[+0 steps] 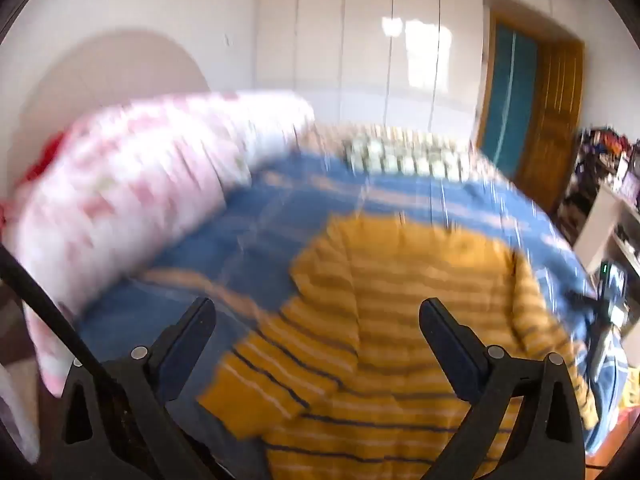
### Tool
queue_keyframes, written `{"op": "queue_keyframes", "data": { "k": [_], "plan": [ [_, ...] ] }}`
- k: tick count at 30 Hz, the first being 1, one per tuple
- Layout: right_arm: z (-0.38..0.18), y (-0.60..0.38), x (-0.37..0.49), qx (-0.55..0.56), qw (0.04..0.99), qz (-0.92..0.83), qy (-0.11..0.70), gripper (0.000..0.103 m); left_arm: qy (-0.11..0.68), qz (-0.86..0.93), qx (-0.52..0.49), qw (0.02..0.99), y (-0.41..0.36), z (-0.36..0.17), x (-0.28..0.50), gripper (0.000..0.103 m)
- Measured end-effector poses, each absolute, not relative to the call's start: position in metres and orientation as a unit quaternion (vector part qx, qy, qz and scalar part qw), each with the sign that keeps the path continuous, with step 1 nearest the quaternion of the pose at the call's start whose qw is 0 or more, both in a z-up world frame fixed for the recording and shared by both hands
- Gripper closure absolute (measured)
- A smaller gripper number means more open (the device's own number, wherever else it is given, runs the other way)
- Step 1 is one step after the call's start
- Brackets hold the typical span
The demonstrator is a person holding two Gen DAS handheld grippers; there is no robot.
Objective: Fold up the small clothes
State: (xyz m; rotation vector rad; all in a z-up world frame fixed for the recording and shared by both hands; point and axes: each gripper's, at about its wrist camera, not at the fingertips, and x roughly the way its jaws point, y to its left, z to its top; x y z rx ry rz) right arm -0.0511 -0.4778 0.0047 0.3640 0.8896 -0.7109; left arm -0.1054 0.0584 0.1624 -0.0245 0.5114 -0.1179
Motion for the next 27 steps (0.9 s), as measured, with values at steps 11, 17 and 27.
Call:
{"op": "queue_keyframes", "data": {
  "k": [11, 17, 27],
  "plan": [
    [0.005, -0.478, -0.051, 0.171, 0.827, -0.335, 0.419, 0.0, 0.237, -0.052, 0.015, 0.97, 0.073, 0.19, -0.094, 0.0],
    [0.005, -0.478, -0.051, 0.171, 0.827, -0.335, 0.419, 0.0, 0.317, -0.066, 0.0, 0.946, 0.069, 0.155, -0.086, 0.0],
    [0.005, -0.478, -0.051, 0.171, 0.827, -0.335, 0.419, 0.0, 0.328, -0.056, 0.0, 0.943, 0.066, 0.151, -0.078, 0.0]
  ]
}}
